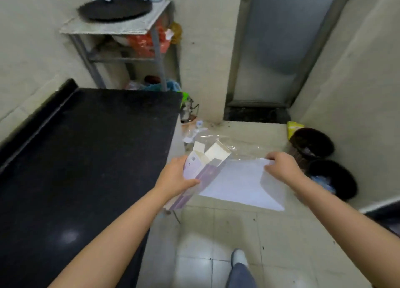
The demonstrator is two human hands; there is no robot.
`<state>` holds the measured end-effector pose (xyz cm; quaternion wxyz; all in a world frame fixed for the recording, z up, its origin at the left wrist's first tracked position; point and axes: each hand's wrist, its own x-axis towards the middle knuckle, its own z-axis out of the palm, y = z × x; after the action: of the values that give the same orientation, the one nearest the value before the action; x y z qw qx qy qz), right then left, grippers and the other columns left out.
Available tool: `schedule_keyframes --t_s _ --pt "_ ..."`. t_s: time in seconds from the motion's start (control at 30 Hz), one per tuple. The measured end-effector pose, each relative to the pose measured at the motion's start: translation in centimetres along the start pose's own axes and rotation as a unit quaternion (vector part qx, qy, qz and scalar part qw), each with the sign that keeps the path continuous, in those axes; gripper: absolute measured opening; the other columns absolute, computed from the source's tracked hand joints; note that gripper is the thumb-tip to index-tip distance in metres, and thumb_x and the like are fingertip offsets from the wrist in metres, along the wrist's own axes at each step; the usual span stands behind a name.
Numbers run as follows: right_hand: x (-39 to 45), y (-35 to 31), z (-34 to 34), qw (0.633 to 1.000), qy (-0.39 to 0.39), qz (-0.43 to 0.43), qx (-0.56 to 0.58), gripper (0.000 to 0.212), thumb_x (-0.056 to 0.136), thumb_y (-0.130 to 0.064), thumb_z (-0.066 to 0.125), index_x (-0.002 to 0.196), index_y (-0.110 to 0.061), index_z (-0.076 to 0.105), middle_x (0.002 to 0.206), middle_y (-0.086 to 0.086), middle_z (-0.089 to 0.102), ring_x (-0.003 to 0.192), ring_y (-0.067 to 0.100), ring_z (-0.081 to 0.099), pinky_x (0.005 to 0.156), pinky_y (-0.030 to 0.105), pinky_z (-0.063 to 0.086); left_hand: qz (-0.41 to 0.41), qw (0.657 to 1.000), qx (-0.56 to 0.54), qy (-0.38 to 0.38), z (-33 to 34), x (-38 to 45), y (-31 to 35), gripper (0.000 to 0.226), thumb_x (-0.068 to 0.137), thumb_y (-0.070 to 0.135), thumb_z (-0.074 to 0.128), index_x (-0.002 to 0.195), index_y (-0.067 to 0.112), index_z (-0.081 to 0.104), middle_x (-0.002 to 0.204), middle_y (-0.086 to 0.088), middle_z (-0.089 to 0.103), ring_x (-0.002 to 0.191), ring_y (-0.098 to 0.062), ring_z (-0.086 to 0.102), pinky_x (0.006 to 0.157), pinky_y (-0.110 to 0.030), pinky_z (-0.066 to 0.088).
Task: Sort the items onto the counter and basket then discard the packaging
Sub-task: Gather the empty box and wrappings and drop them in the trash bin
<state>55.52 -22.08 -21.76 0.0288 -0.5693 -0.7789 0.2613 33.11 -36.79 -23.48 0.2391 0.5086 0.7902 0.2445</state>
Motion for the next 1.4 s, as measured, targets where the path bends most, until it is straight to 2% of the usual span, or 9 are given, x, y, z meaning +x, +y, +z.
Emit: schedule_keyframes --t_s 0.23,0.33,0.47,0.6,0.7,0.87,1.1,1.3,1.4 --pt "-1.7 17.8 -7.6 0.989 0.080 0.126 0.012 0.026 0.082 -0.002 0.053 0.105 0.001 0.065 0.113 0.023 0.066 0.107 0.034 0.057 0.084 0.032 0.041 0.138 0.982 0.060 -0.112 12.2 8.9 15.1 0.051 0.068 0.030 0.077 0.113 0.014 0.058 0.111 -0.007 0.064 0.093 -0.022 0.056 0.070 -0.024 0.037" --pt "-1.1 24.3 -10.0 0.985 0.076 0.155 0.018 0.033 0.084 -0.002 0.051 0.115 -0.006 0.062 0.121 0.020 0.063 0.114 0.033 0.055 0.086 0.029 0.036 0.149 0.975 0.074 -0.150 17.9 12.3 20.7 0.046 0.069 0.028 0.076 0.109 0.011 0.058 0.110 -0.011 0.064 0.088 -0.022 0.054 0.070 -0.026 0.039" --pt "-0.5 32.3 -13.1 0.978 0.047 0.200 0.021 0.035 0.085 0.000 0.046 0.115 -0.005 0.063 0.123 0.019 0.061 0.115 0.033 0.054 0.090 0.030 0.041 0.134 0.968 0.070 -0.201 25.8 15.9 27.1 0.048 0.074 0.027 0.074 0.114 0.008 0.056 0.116 -0.014 0.063 0.102 -0.029 0.058 0.080 -0.031 0.044" --pt "1.2 38.6 -15.9 0.966 0.056 0.248 0.048 0.035 0.086 0.000 0.044 0.116 -0.001 0.062 0.120 0.022 0.061 0.112 0.035 0.054 0.091 0.034 0.044 0.115 0.961 0.056 -0.244 32.0 18.8 31.9 0.047 0.074 0.027 0.075 0.112 0.007 0.057 0.114 -0.013 0.064 0.093 -0.025 0.056 0.073 -0.027 0.039" --pt "3.3 42.1 -16.9 0.958 0.027 0.277 0.064 0.032 0.087 -0.001 0.042 0.113 0.004 0.061 0.119 0.025 0.061 0.111 0.036 0.054 0.092 0.038 0.044 0.109 0.953 0.048 -0.278 35.6 21.0 34.2 0.043 0.073 0.024 0.076 0.108 0.007 0.058 0.110 -0.011 0.064 0.083 -0.018 0.049 0.071 -0.024 0.035" --pt "9.2 46.9 -16.9 0.947 -0.004 0.314 0.068 0.040 0.087 0.000 0.041 0.122 -0.006 0.058 0.126 0.020 0.059 0.115 0.034 0.054 0.095 0.034 0.045 0.067 0.941 0.035 -0.329 40.8 26.4 36.2 0.043 0.073 0.022 0.077 0.108 0.008 0.057 0.108 -0.010 0.063 0.083 -0.017 0.049 0.070 -0.024 0.037" --pt "22.0 52.8 -16.5 0.921 -0.083 0.381 0.022 0.036 0.089 -0.005 0.042 0.122 0.001 0.053 0.128 0.022 0.055 0.114 0.035 0.053 0.097 0.041 0.047 0.027 0.928 0.040 -0.370 48.0 38.8 39.4 0.052 0.075 0.015 0.074 0.119 0.002 0.051 0.121 -0.017 0.060 0.109 -0.031 0.056 0.082 -0.030 0.042" --pt "30.3 57.8 -14.7 0.898 -0.161 0.410 0.002 0.039 0.091 -0.005 0.039 0.127 0.006 0.044 0.135 0.027 0.046 0.124 0.039 0.044 0.107 0.049 0.037 -0.001 0.929 0.044 -0.366 53.0 46.7 40.7 0.052 0.072 0.002 0.072 0.117 -0.003 0.045 0.119 -0.021 0.057 0.109 -0.034 0.056 0.074 -0.027 0.038" --pt "33.4 60.7 -12.3 0.884 -0.171 0.434 0.009 0.041 0.090 -0.005 0.039 0.129 0.005 0.042 0.137 0.027 0.045 0.123 0.040 0.045 0.105 0.046 0.040 -0.020 0.922 0.055 -0.384 56.8 48.7 39.9 0.049 0.075 0.004 0.070 0.115 -0.004 0.043 0.119 -0.024 0.055 0.110 -0.036 0.055 0.081 -0.037 0.046"
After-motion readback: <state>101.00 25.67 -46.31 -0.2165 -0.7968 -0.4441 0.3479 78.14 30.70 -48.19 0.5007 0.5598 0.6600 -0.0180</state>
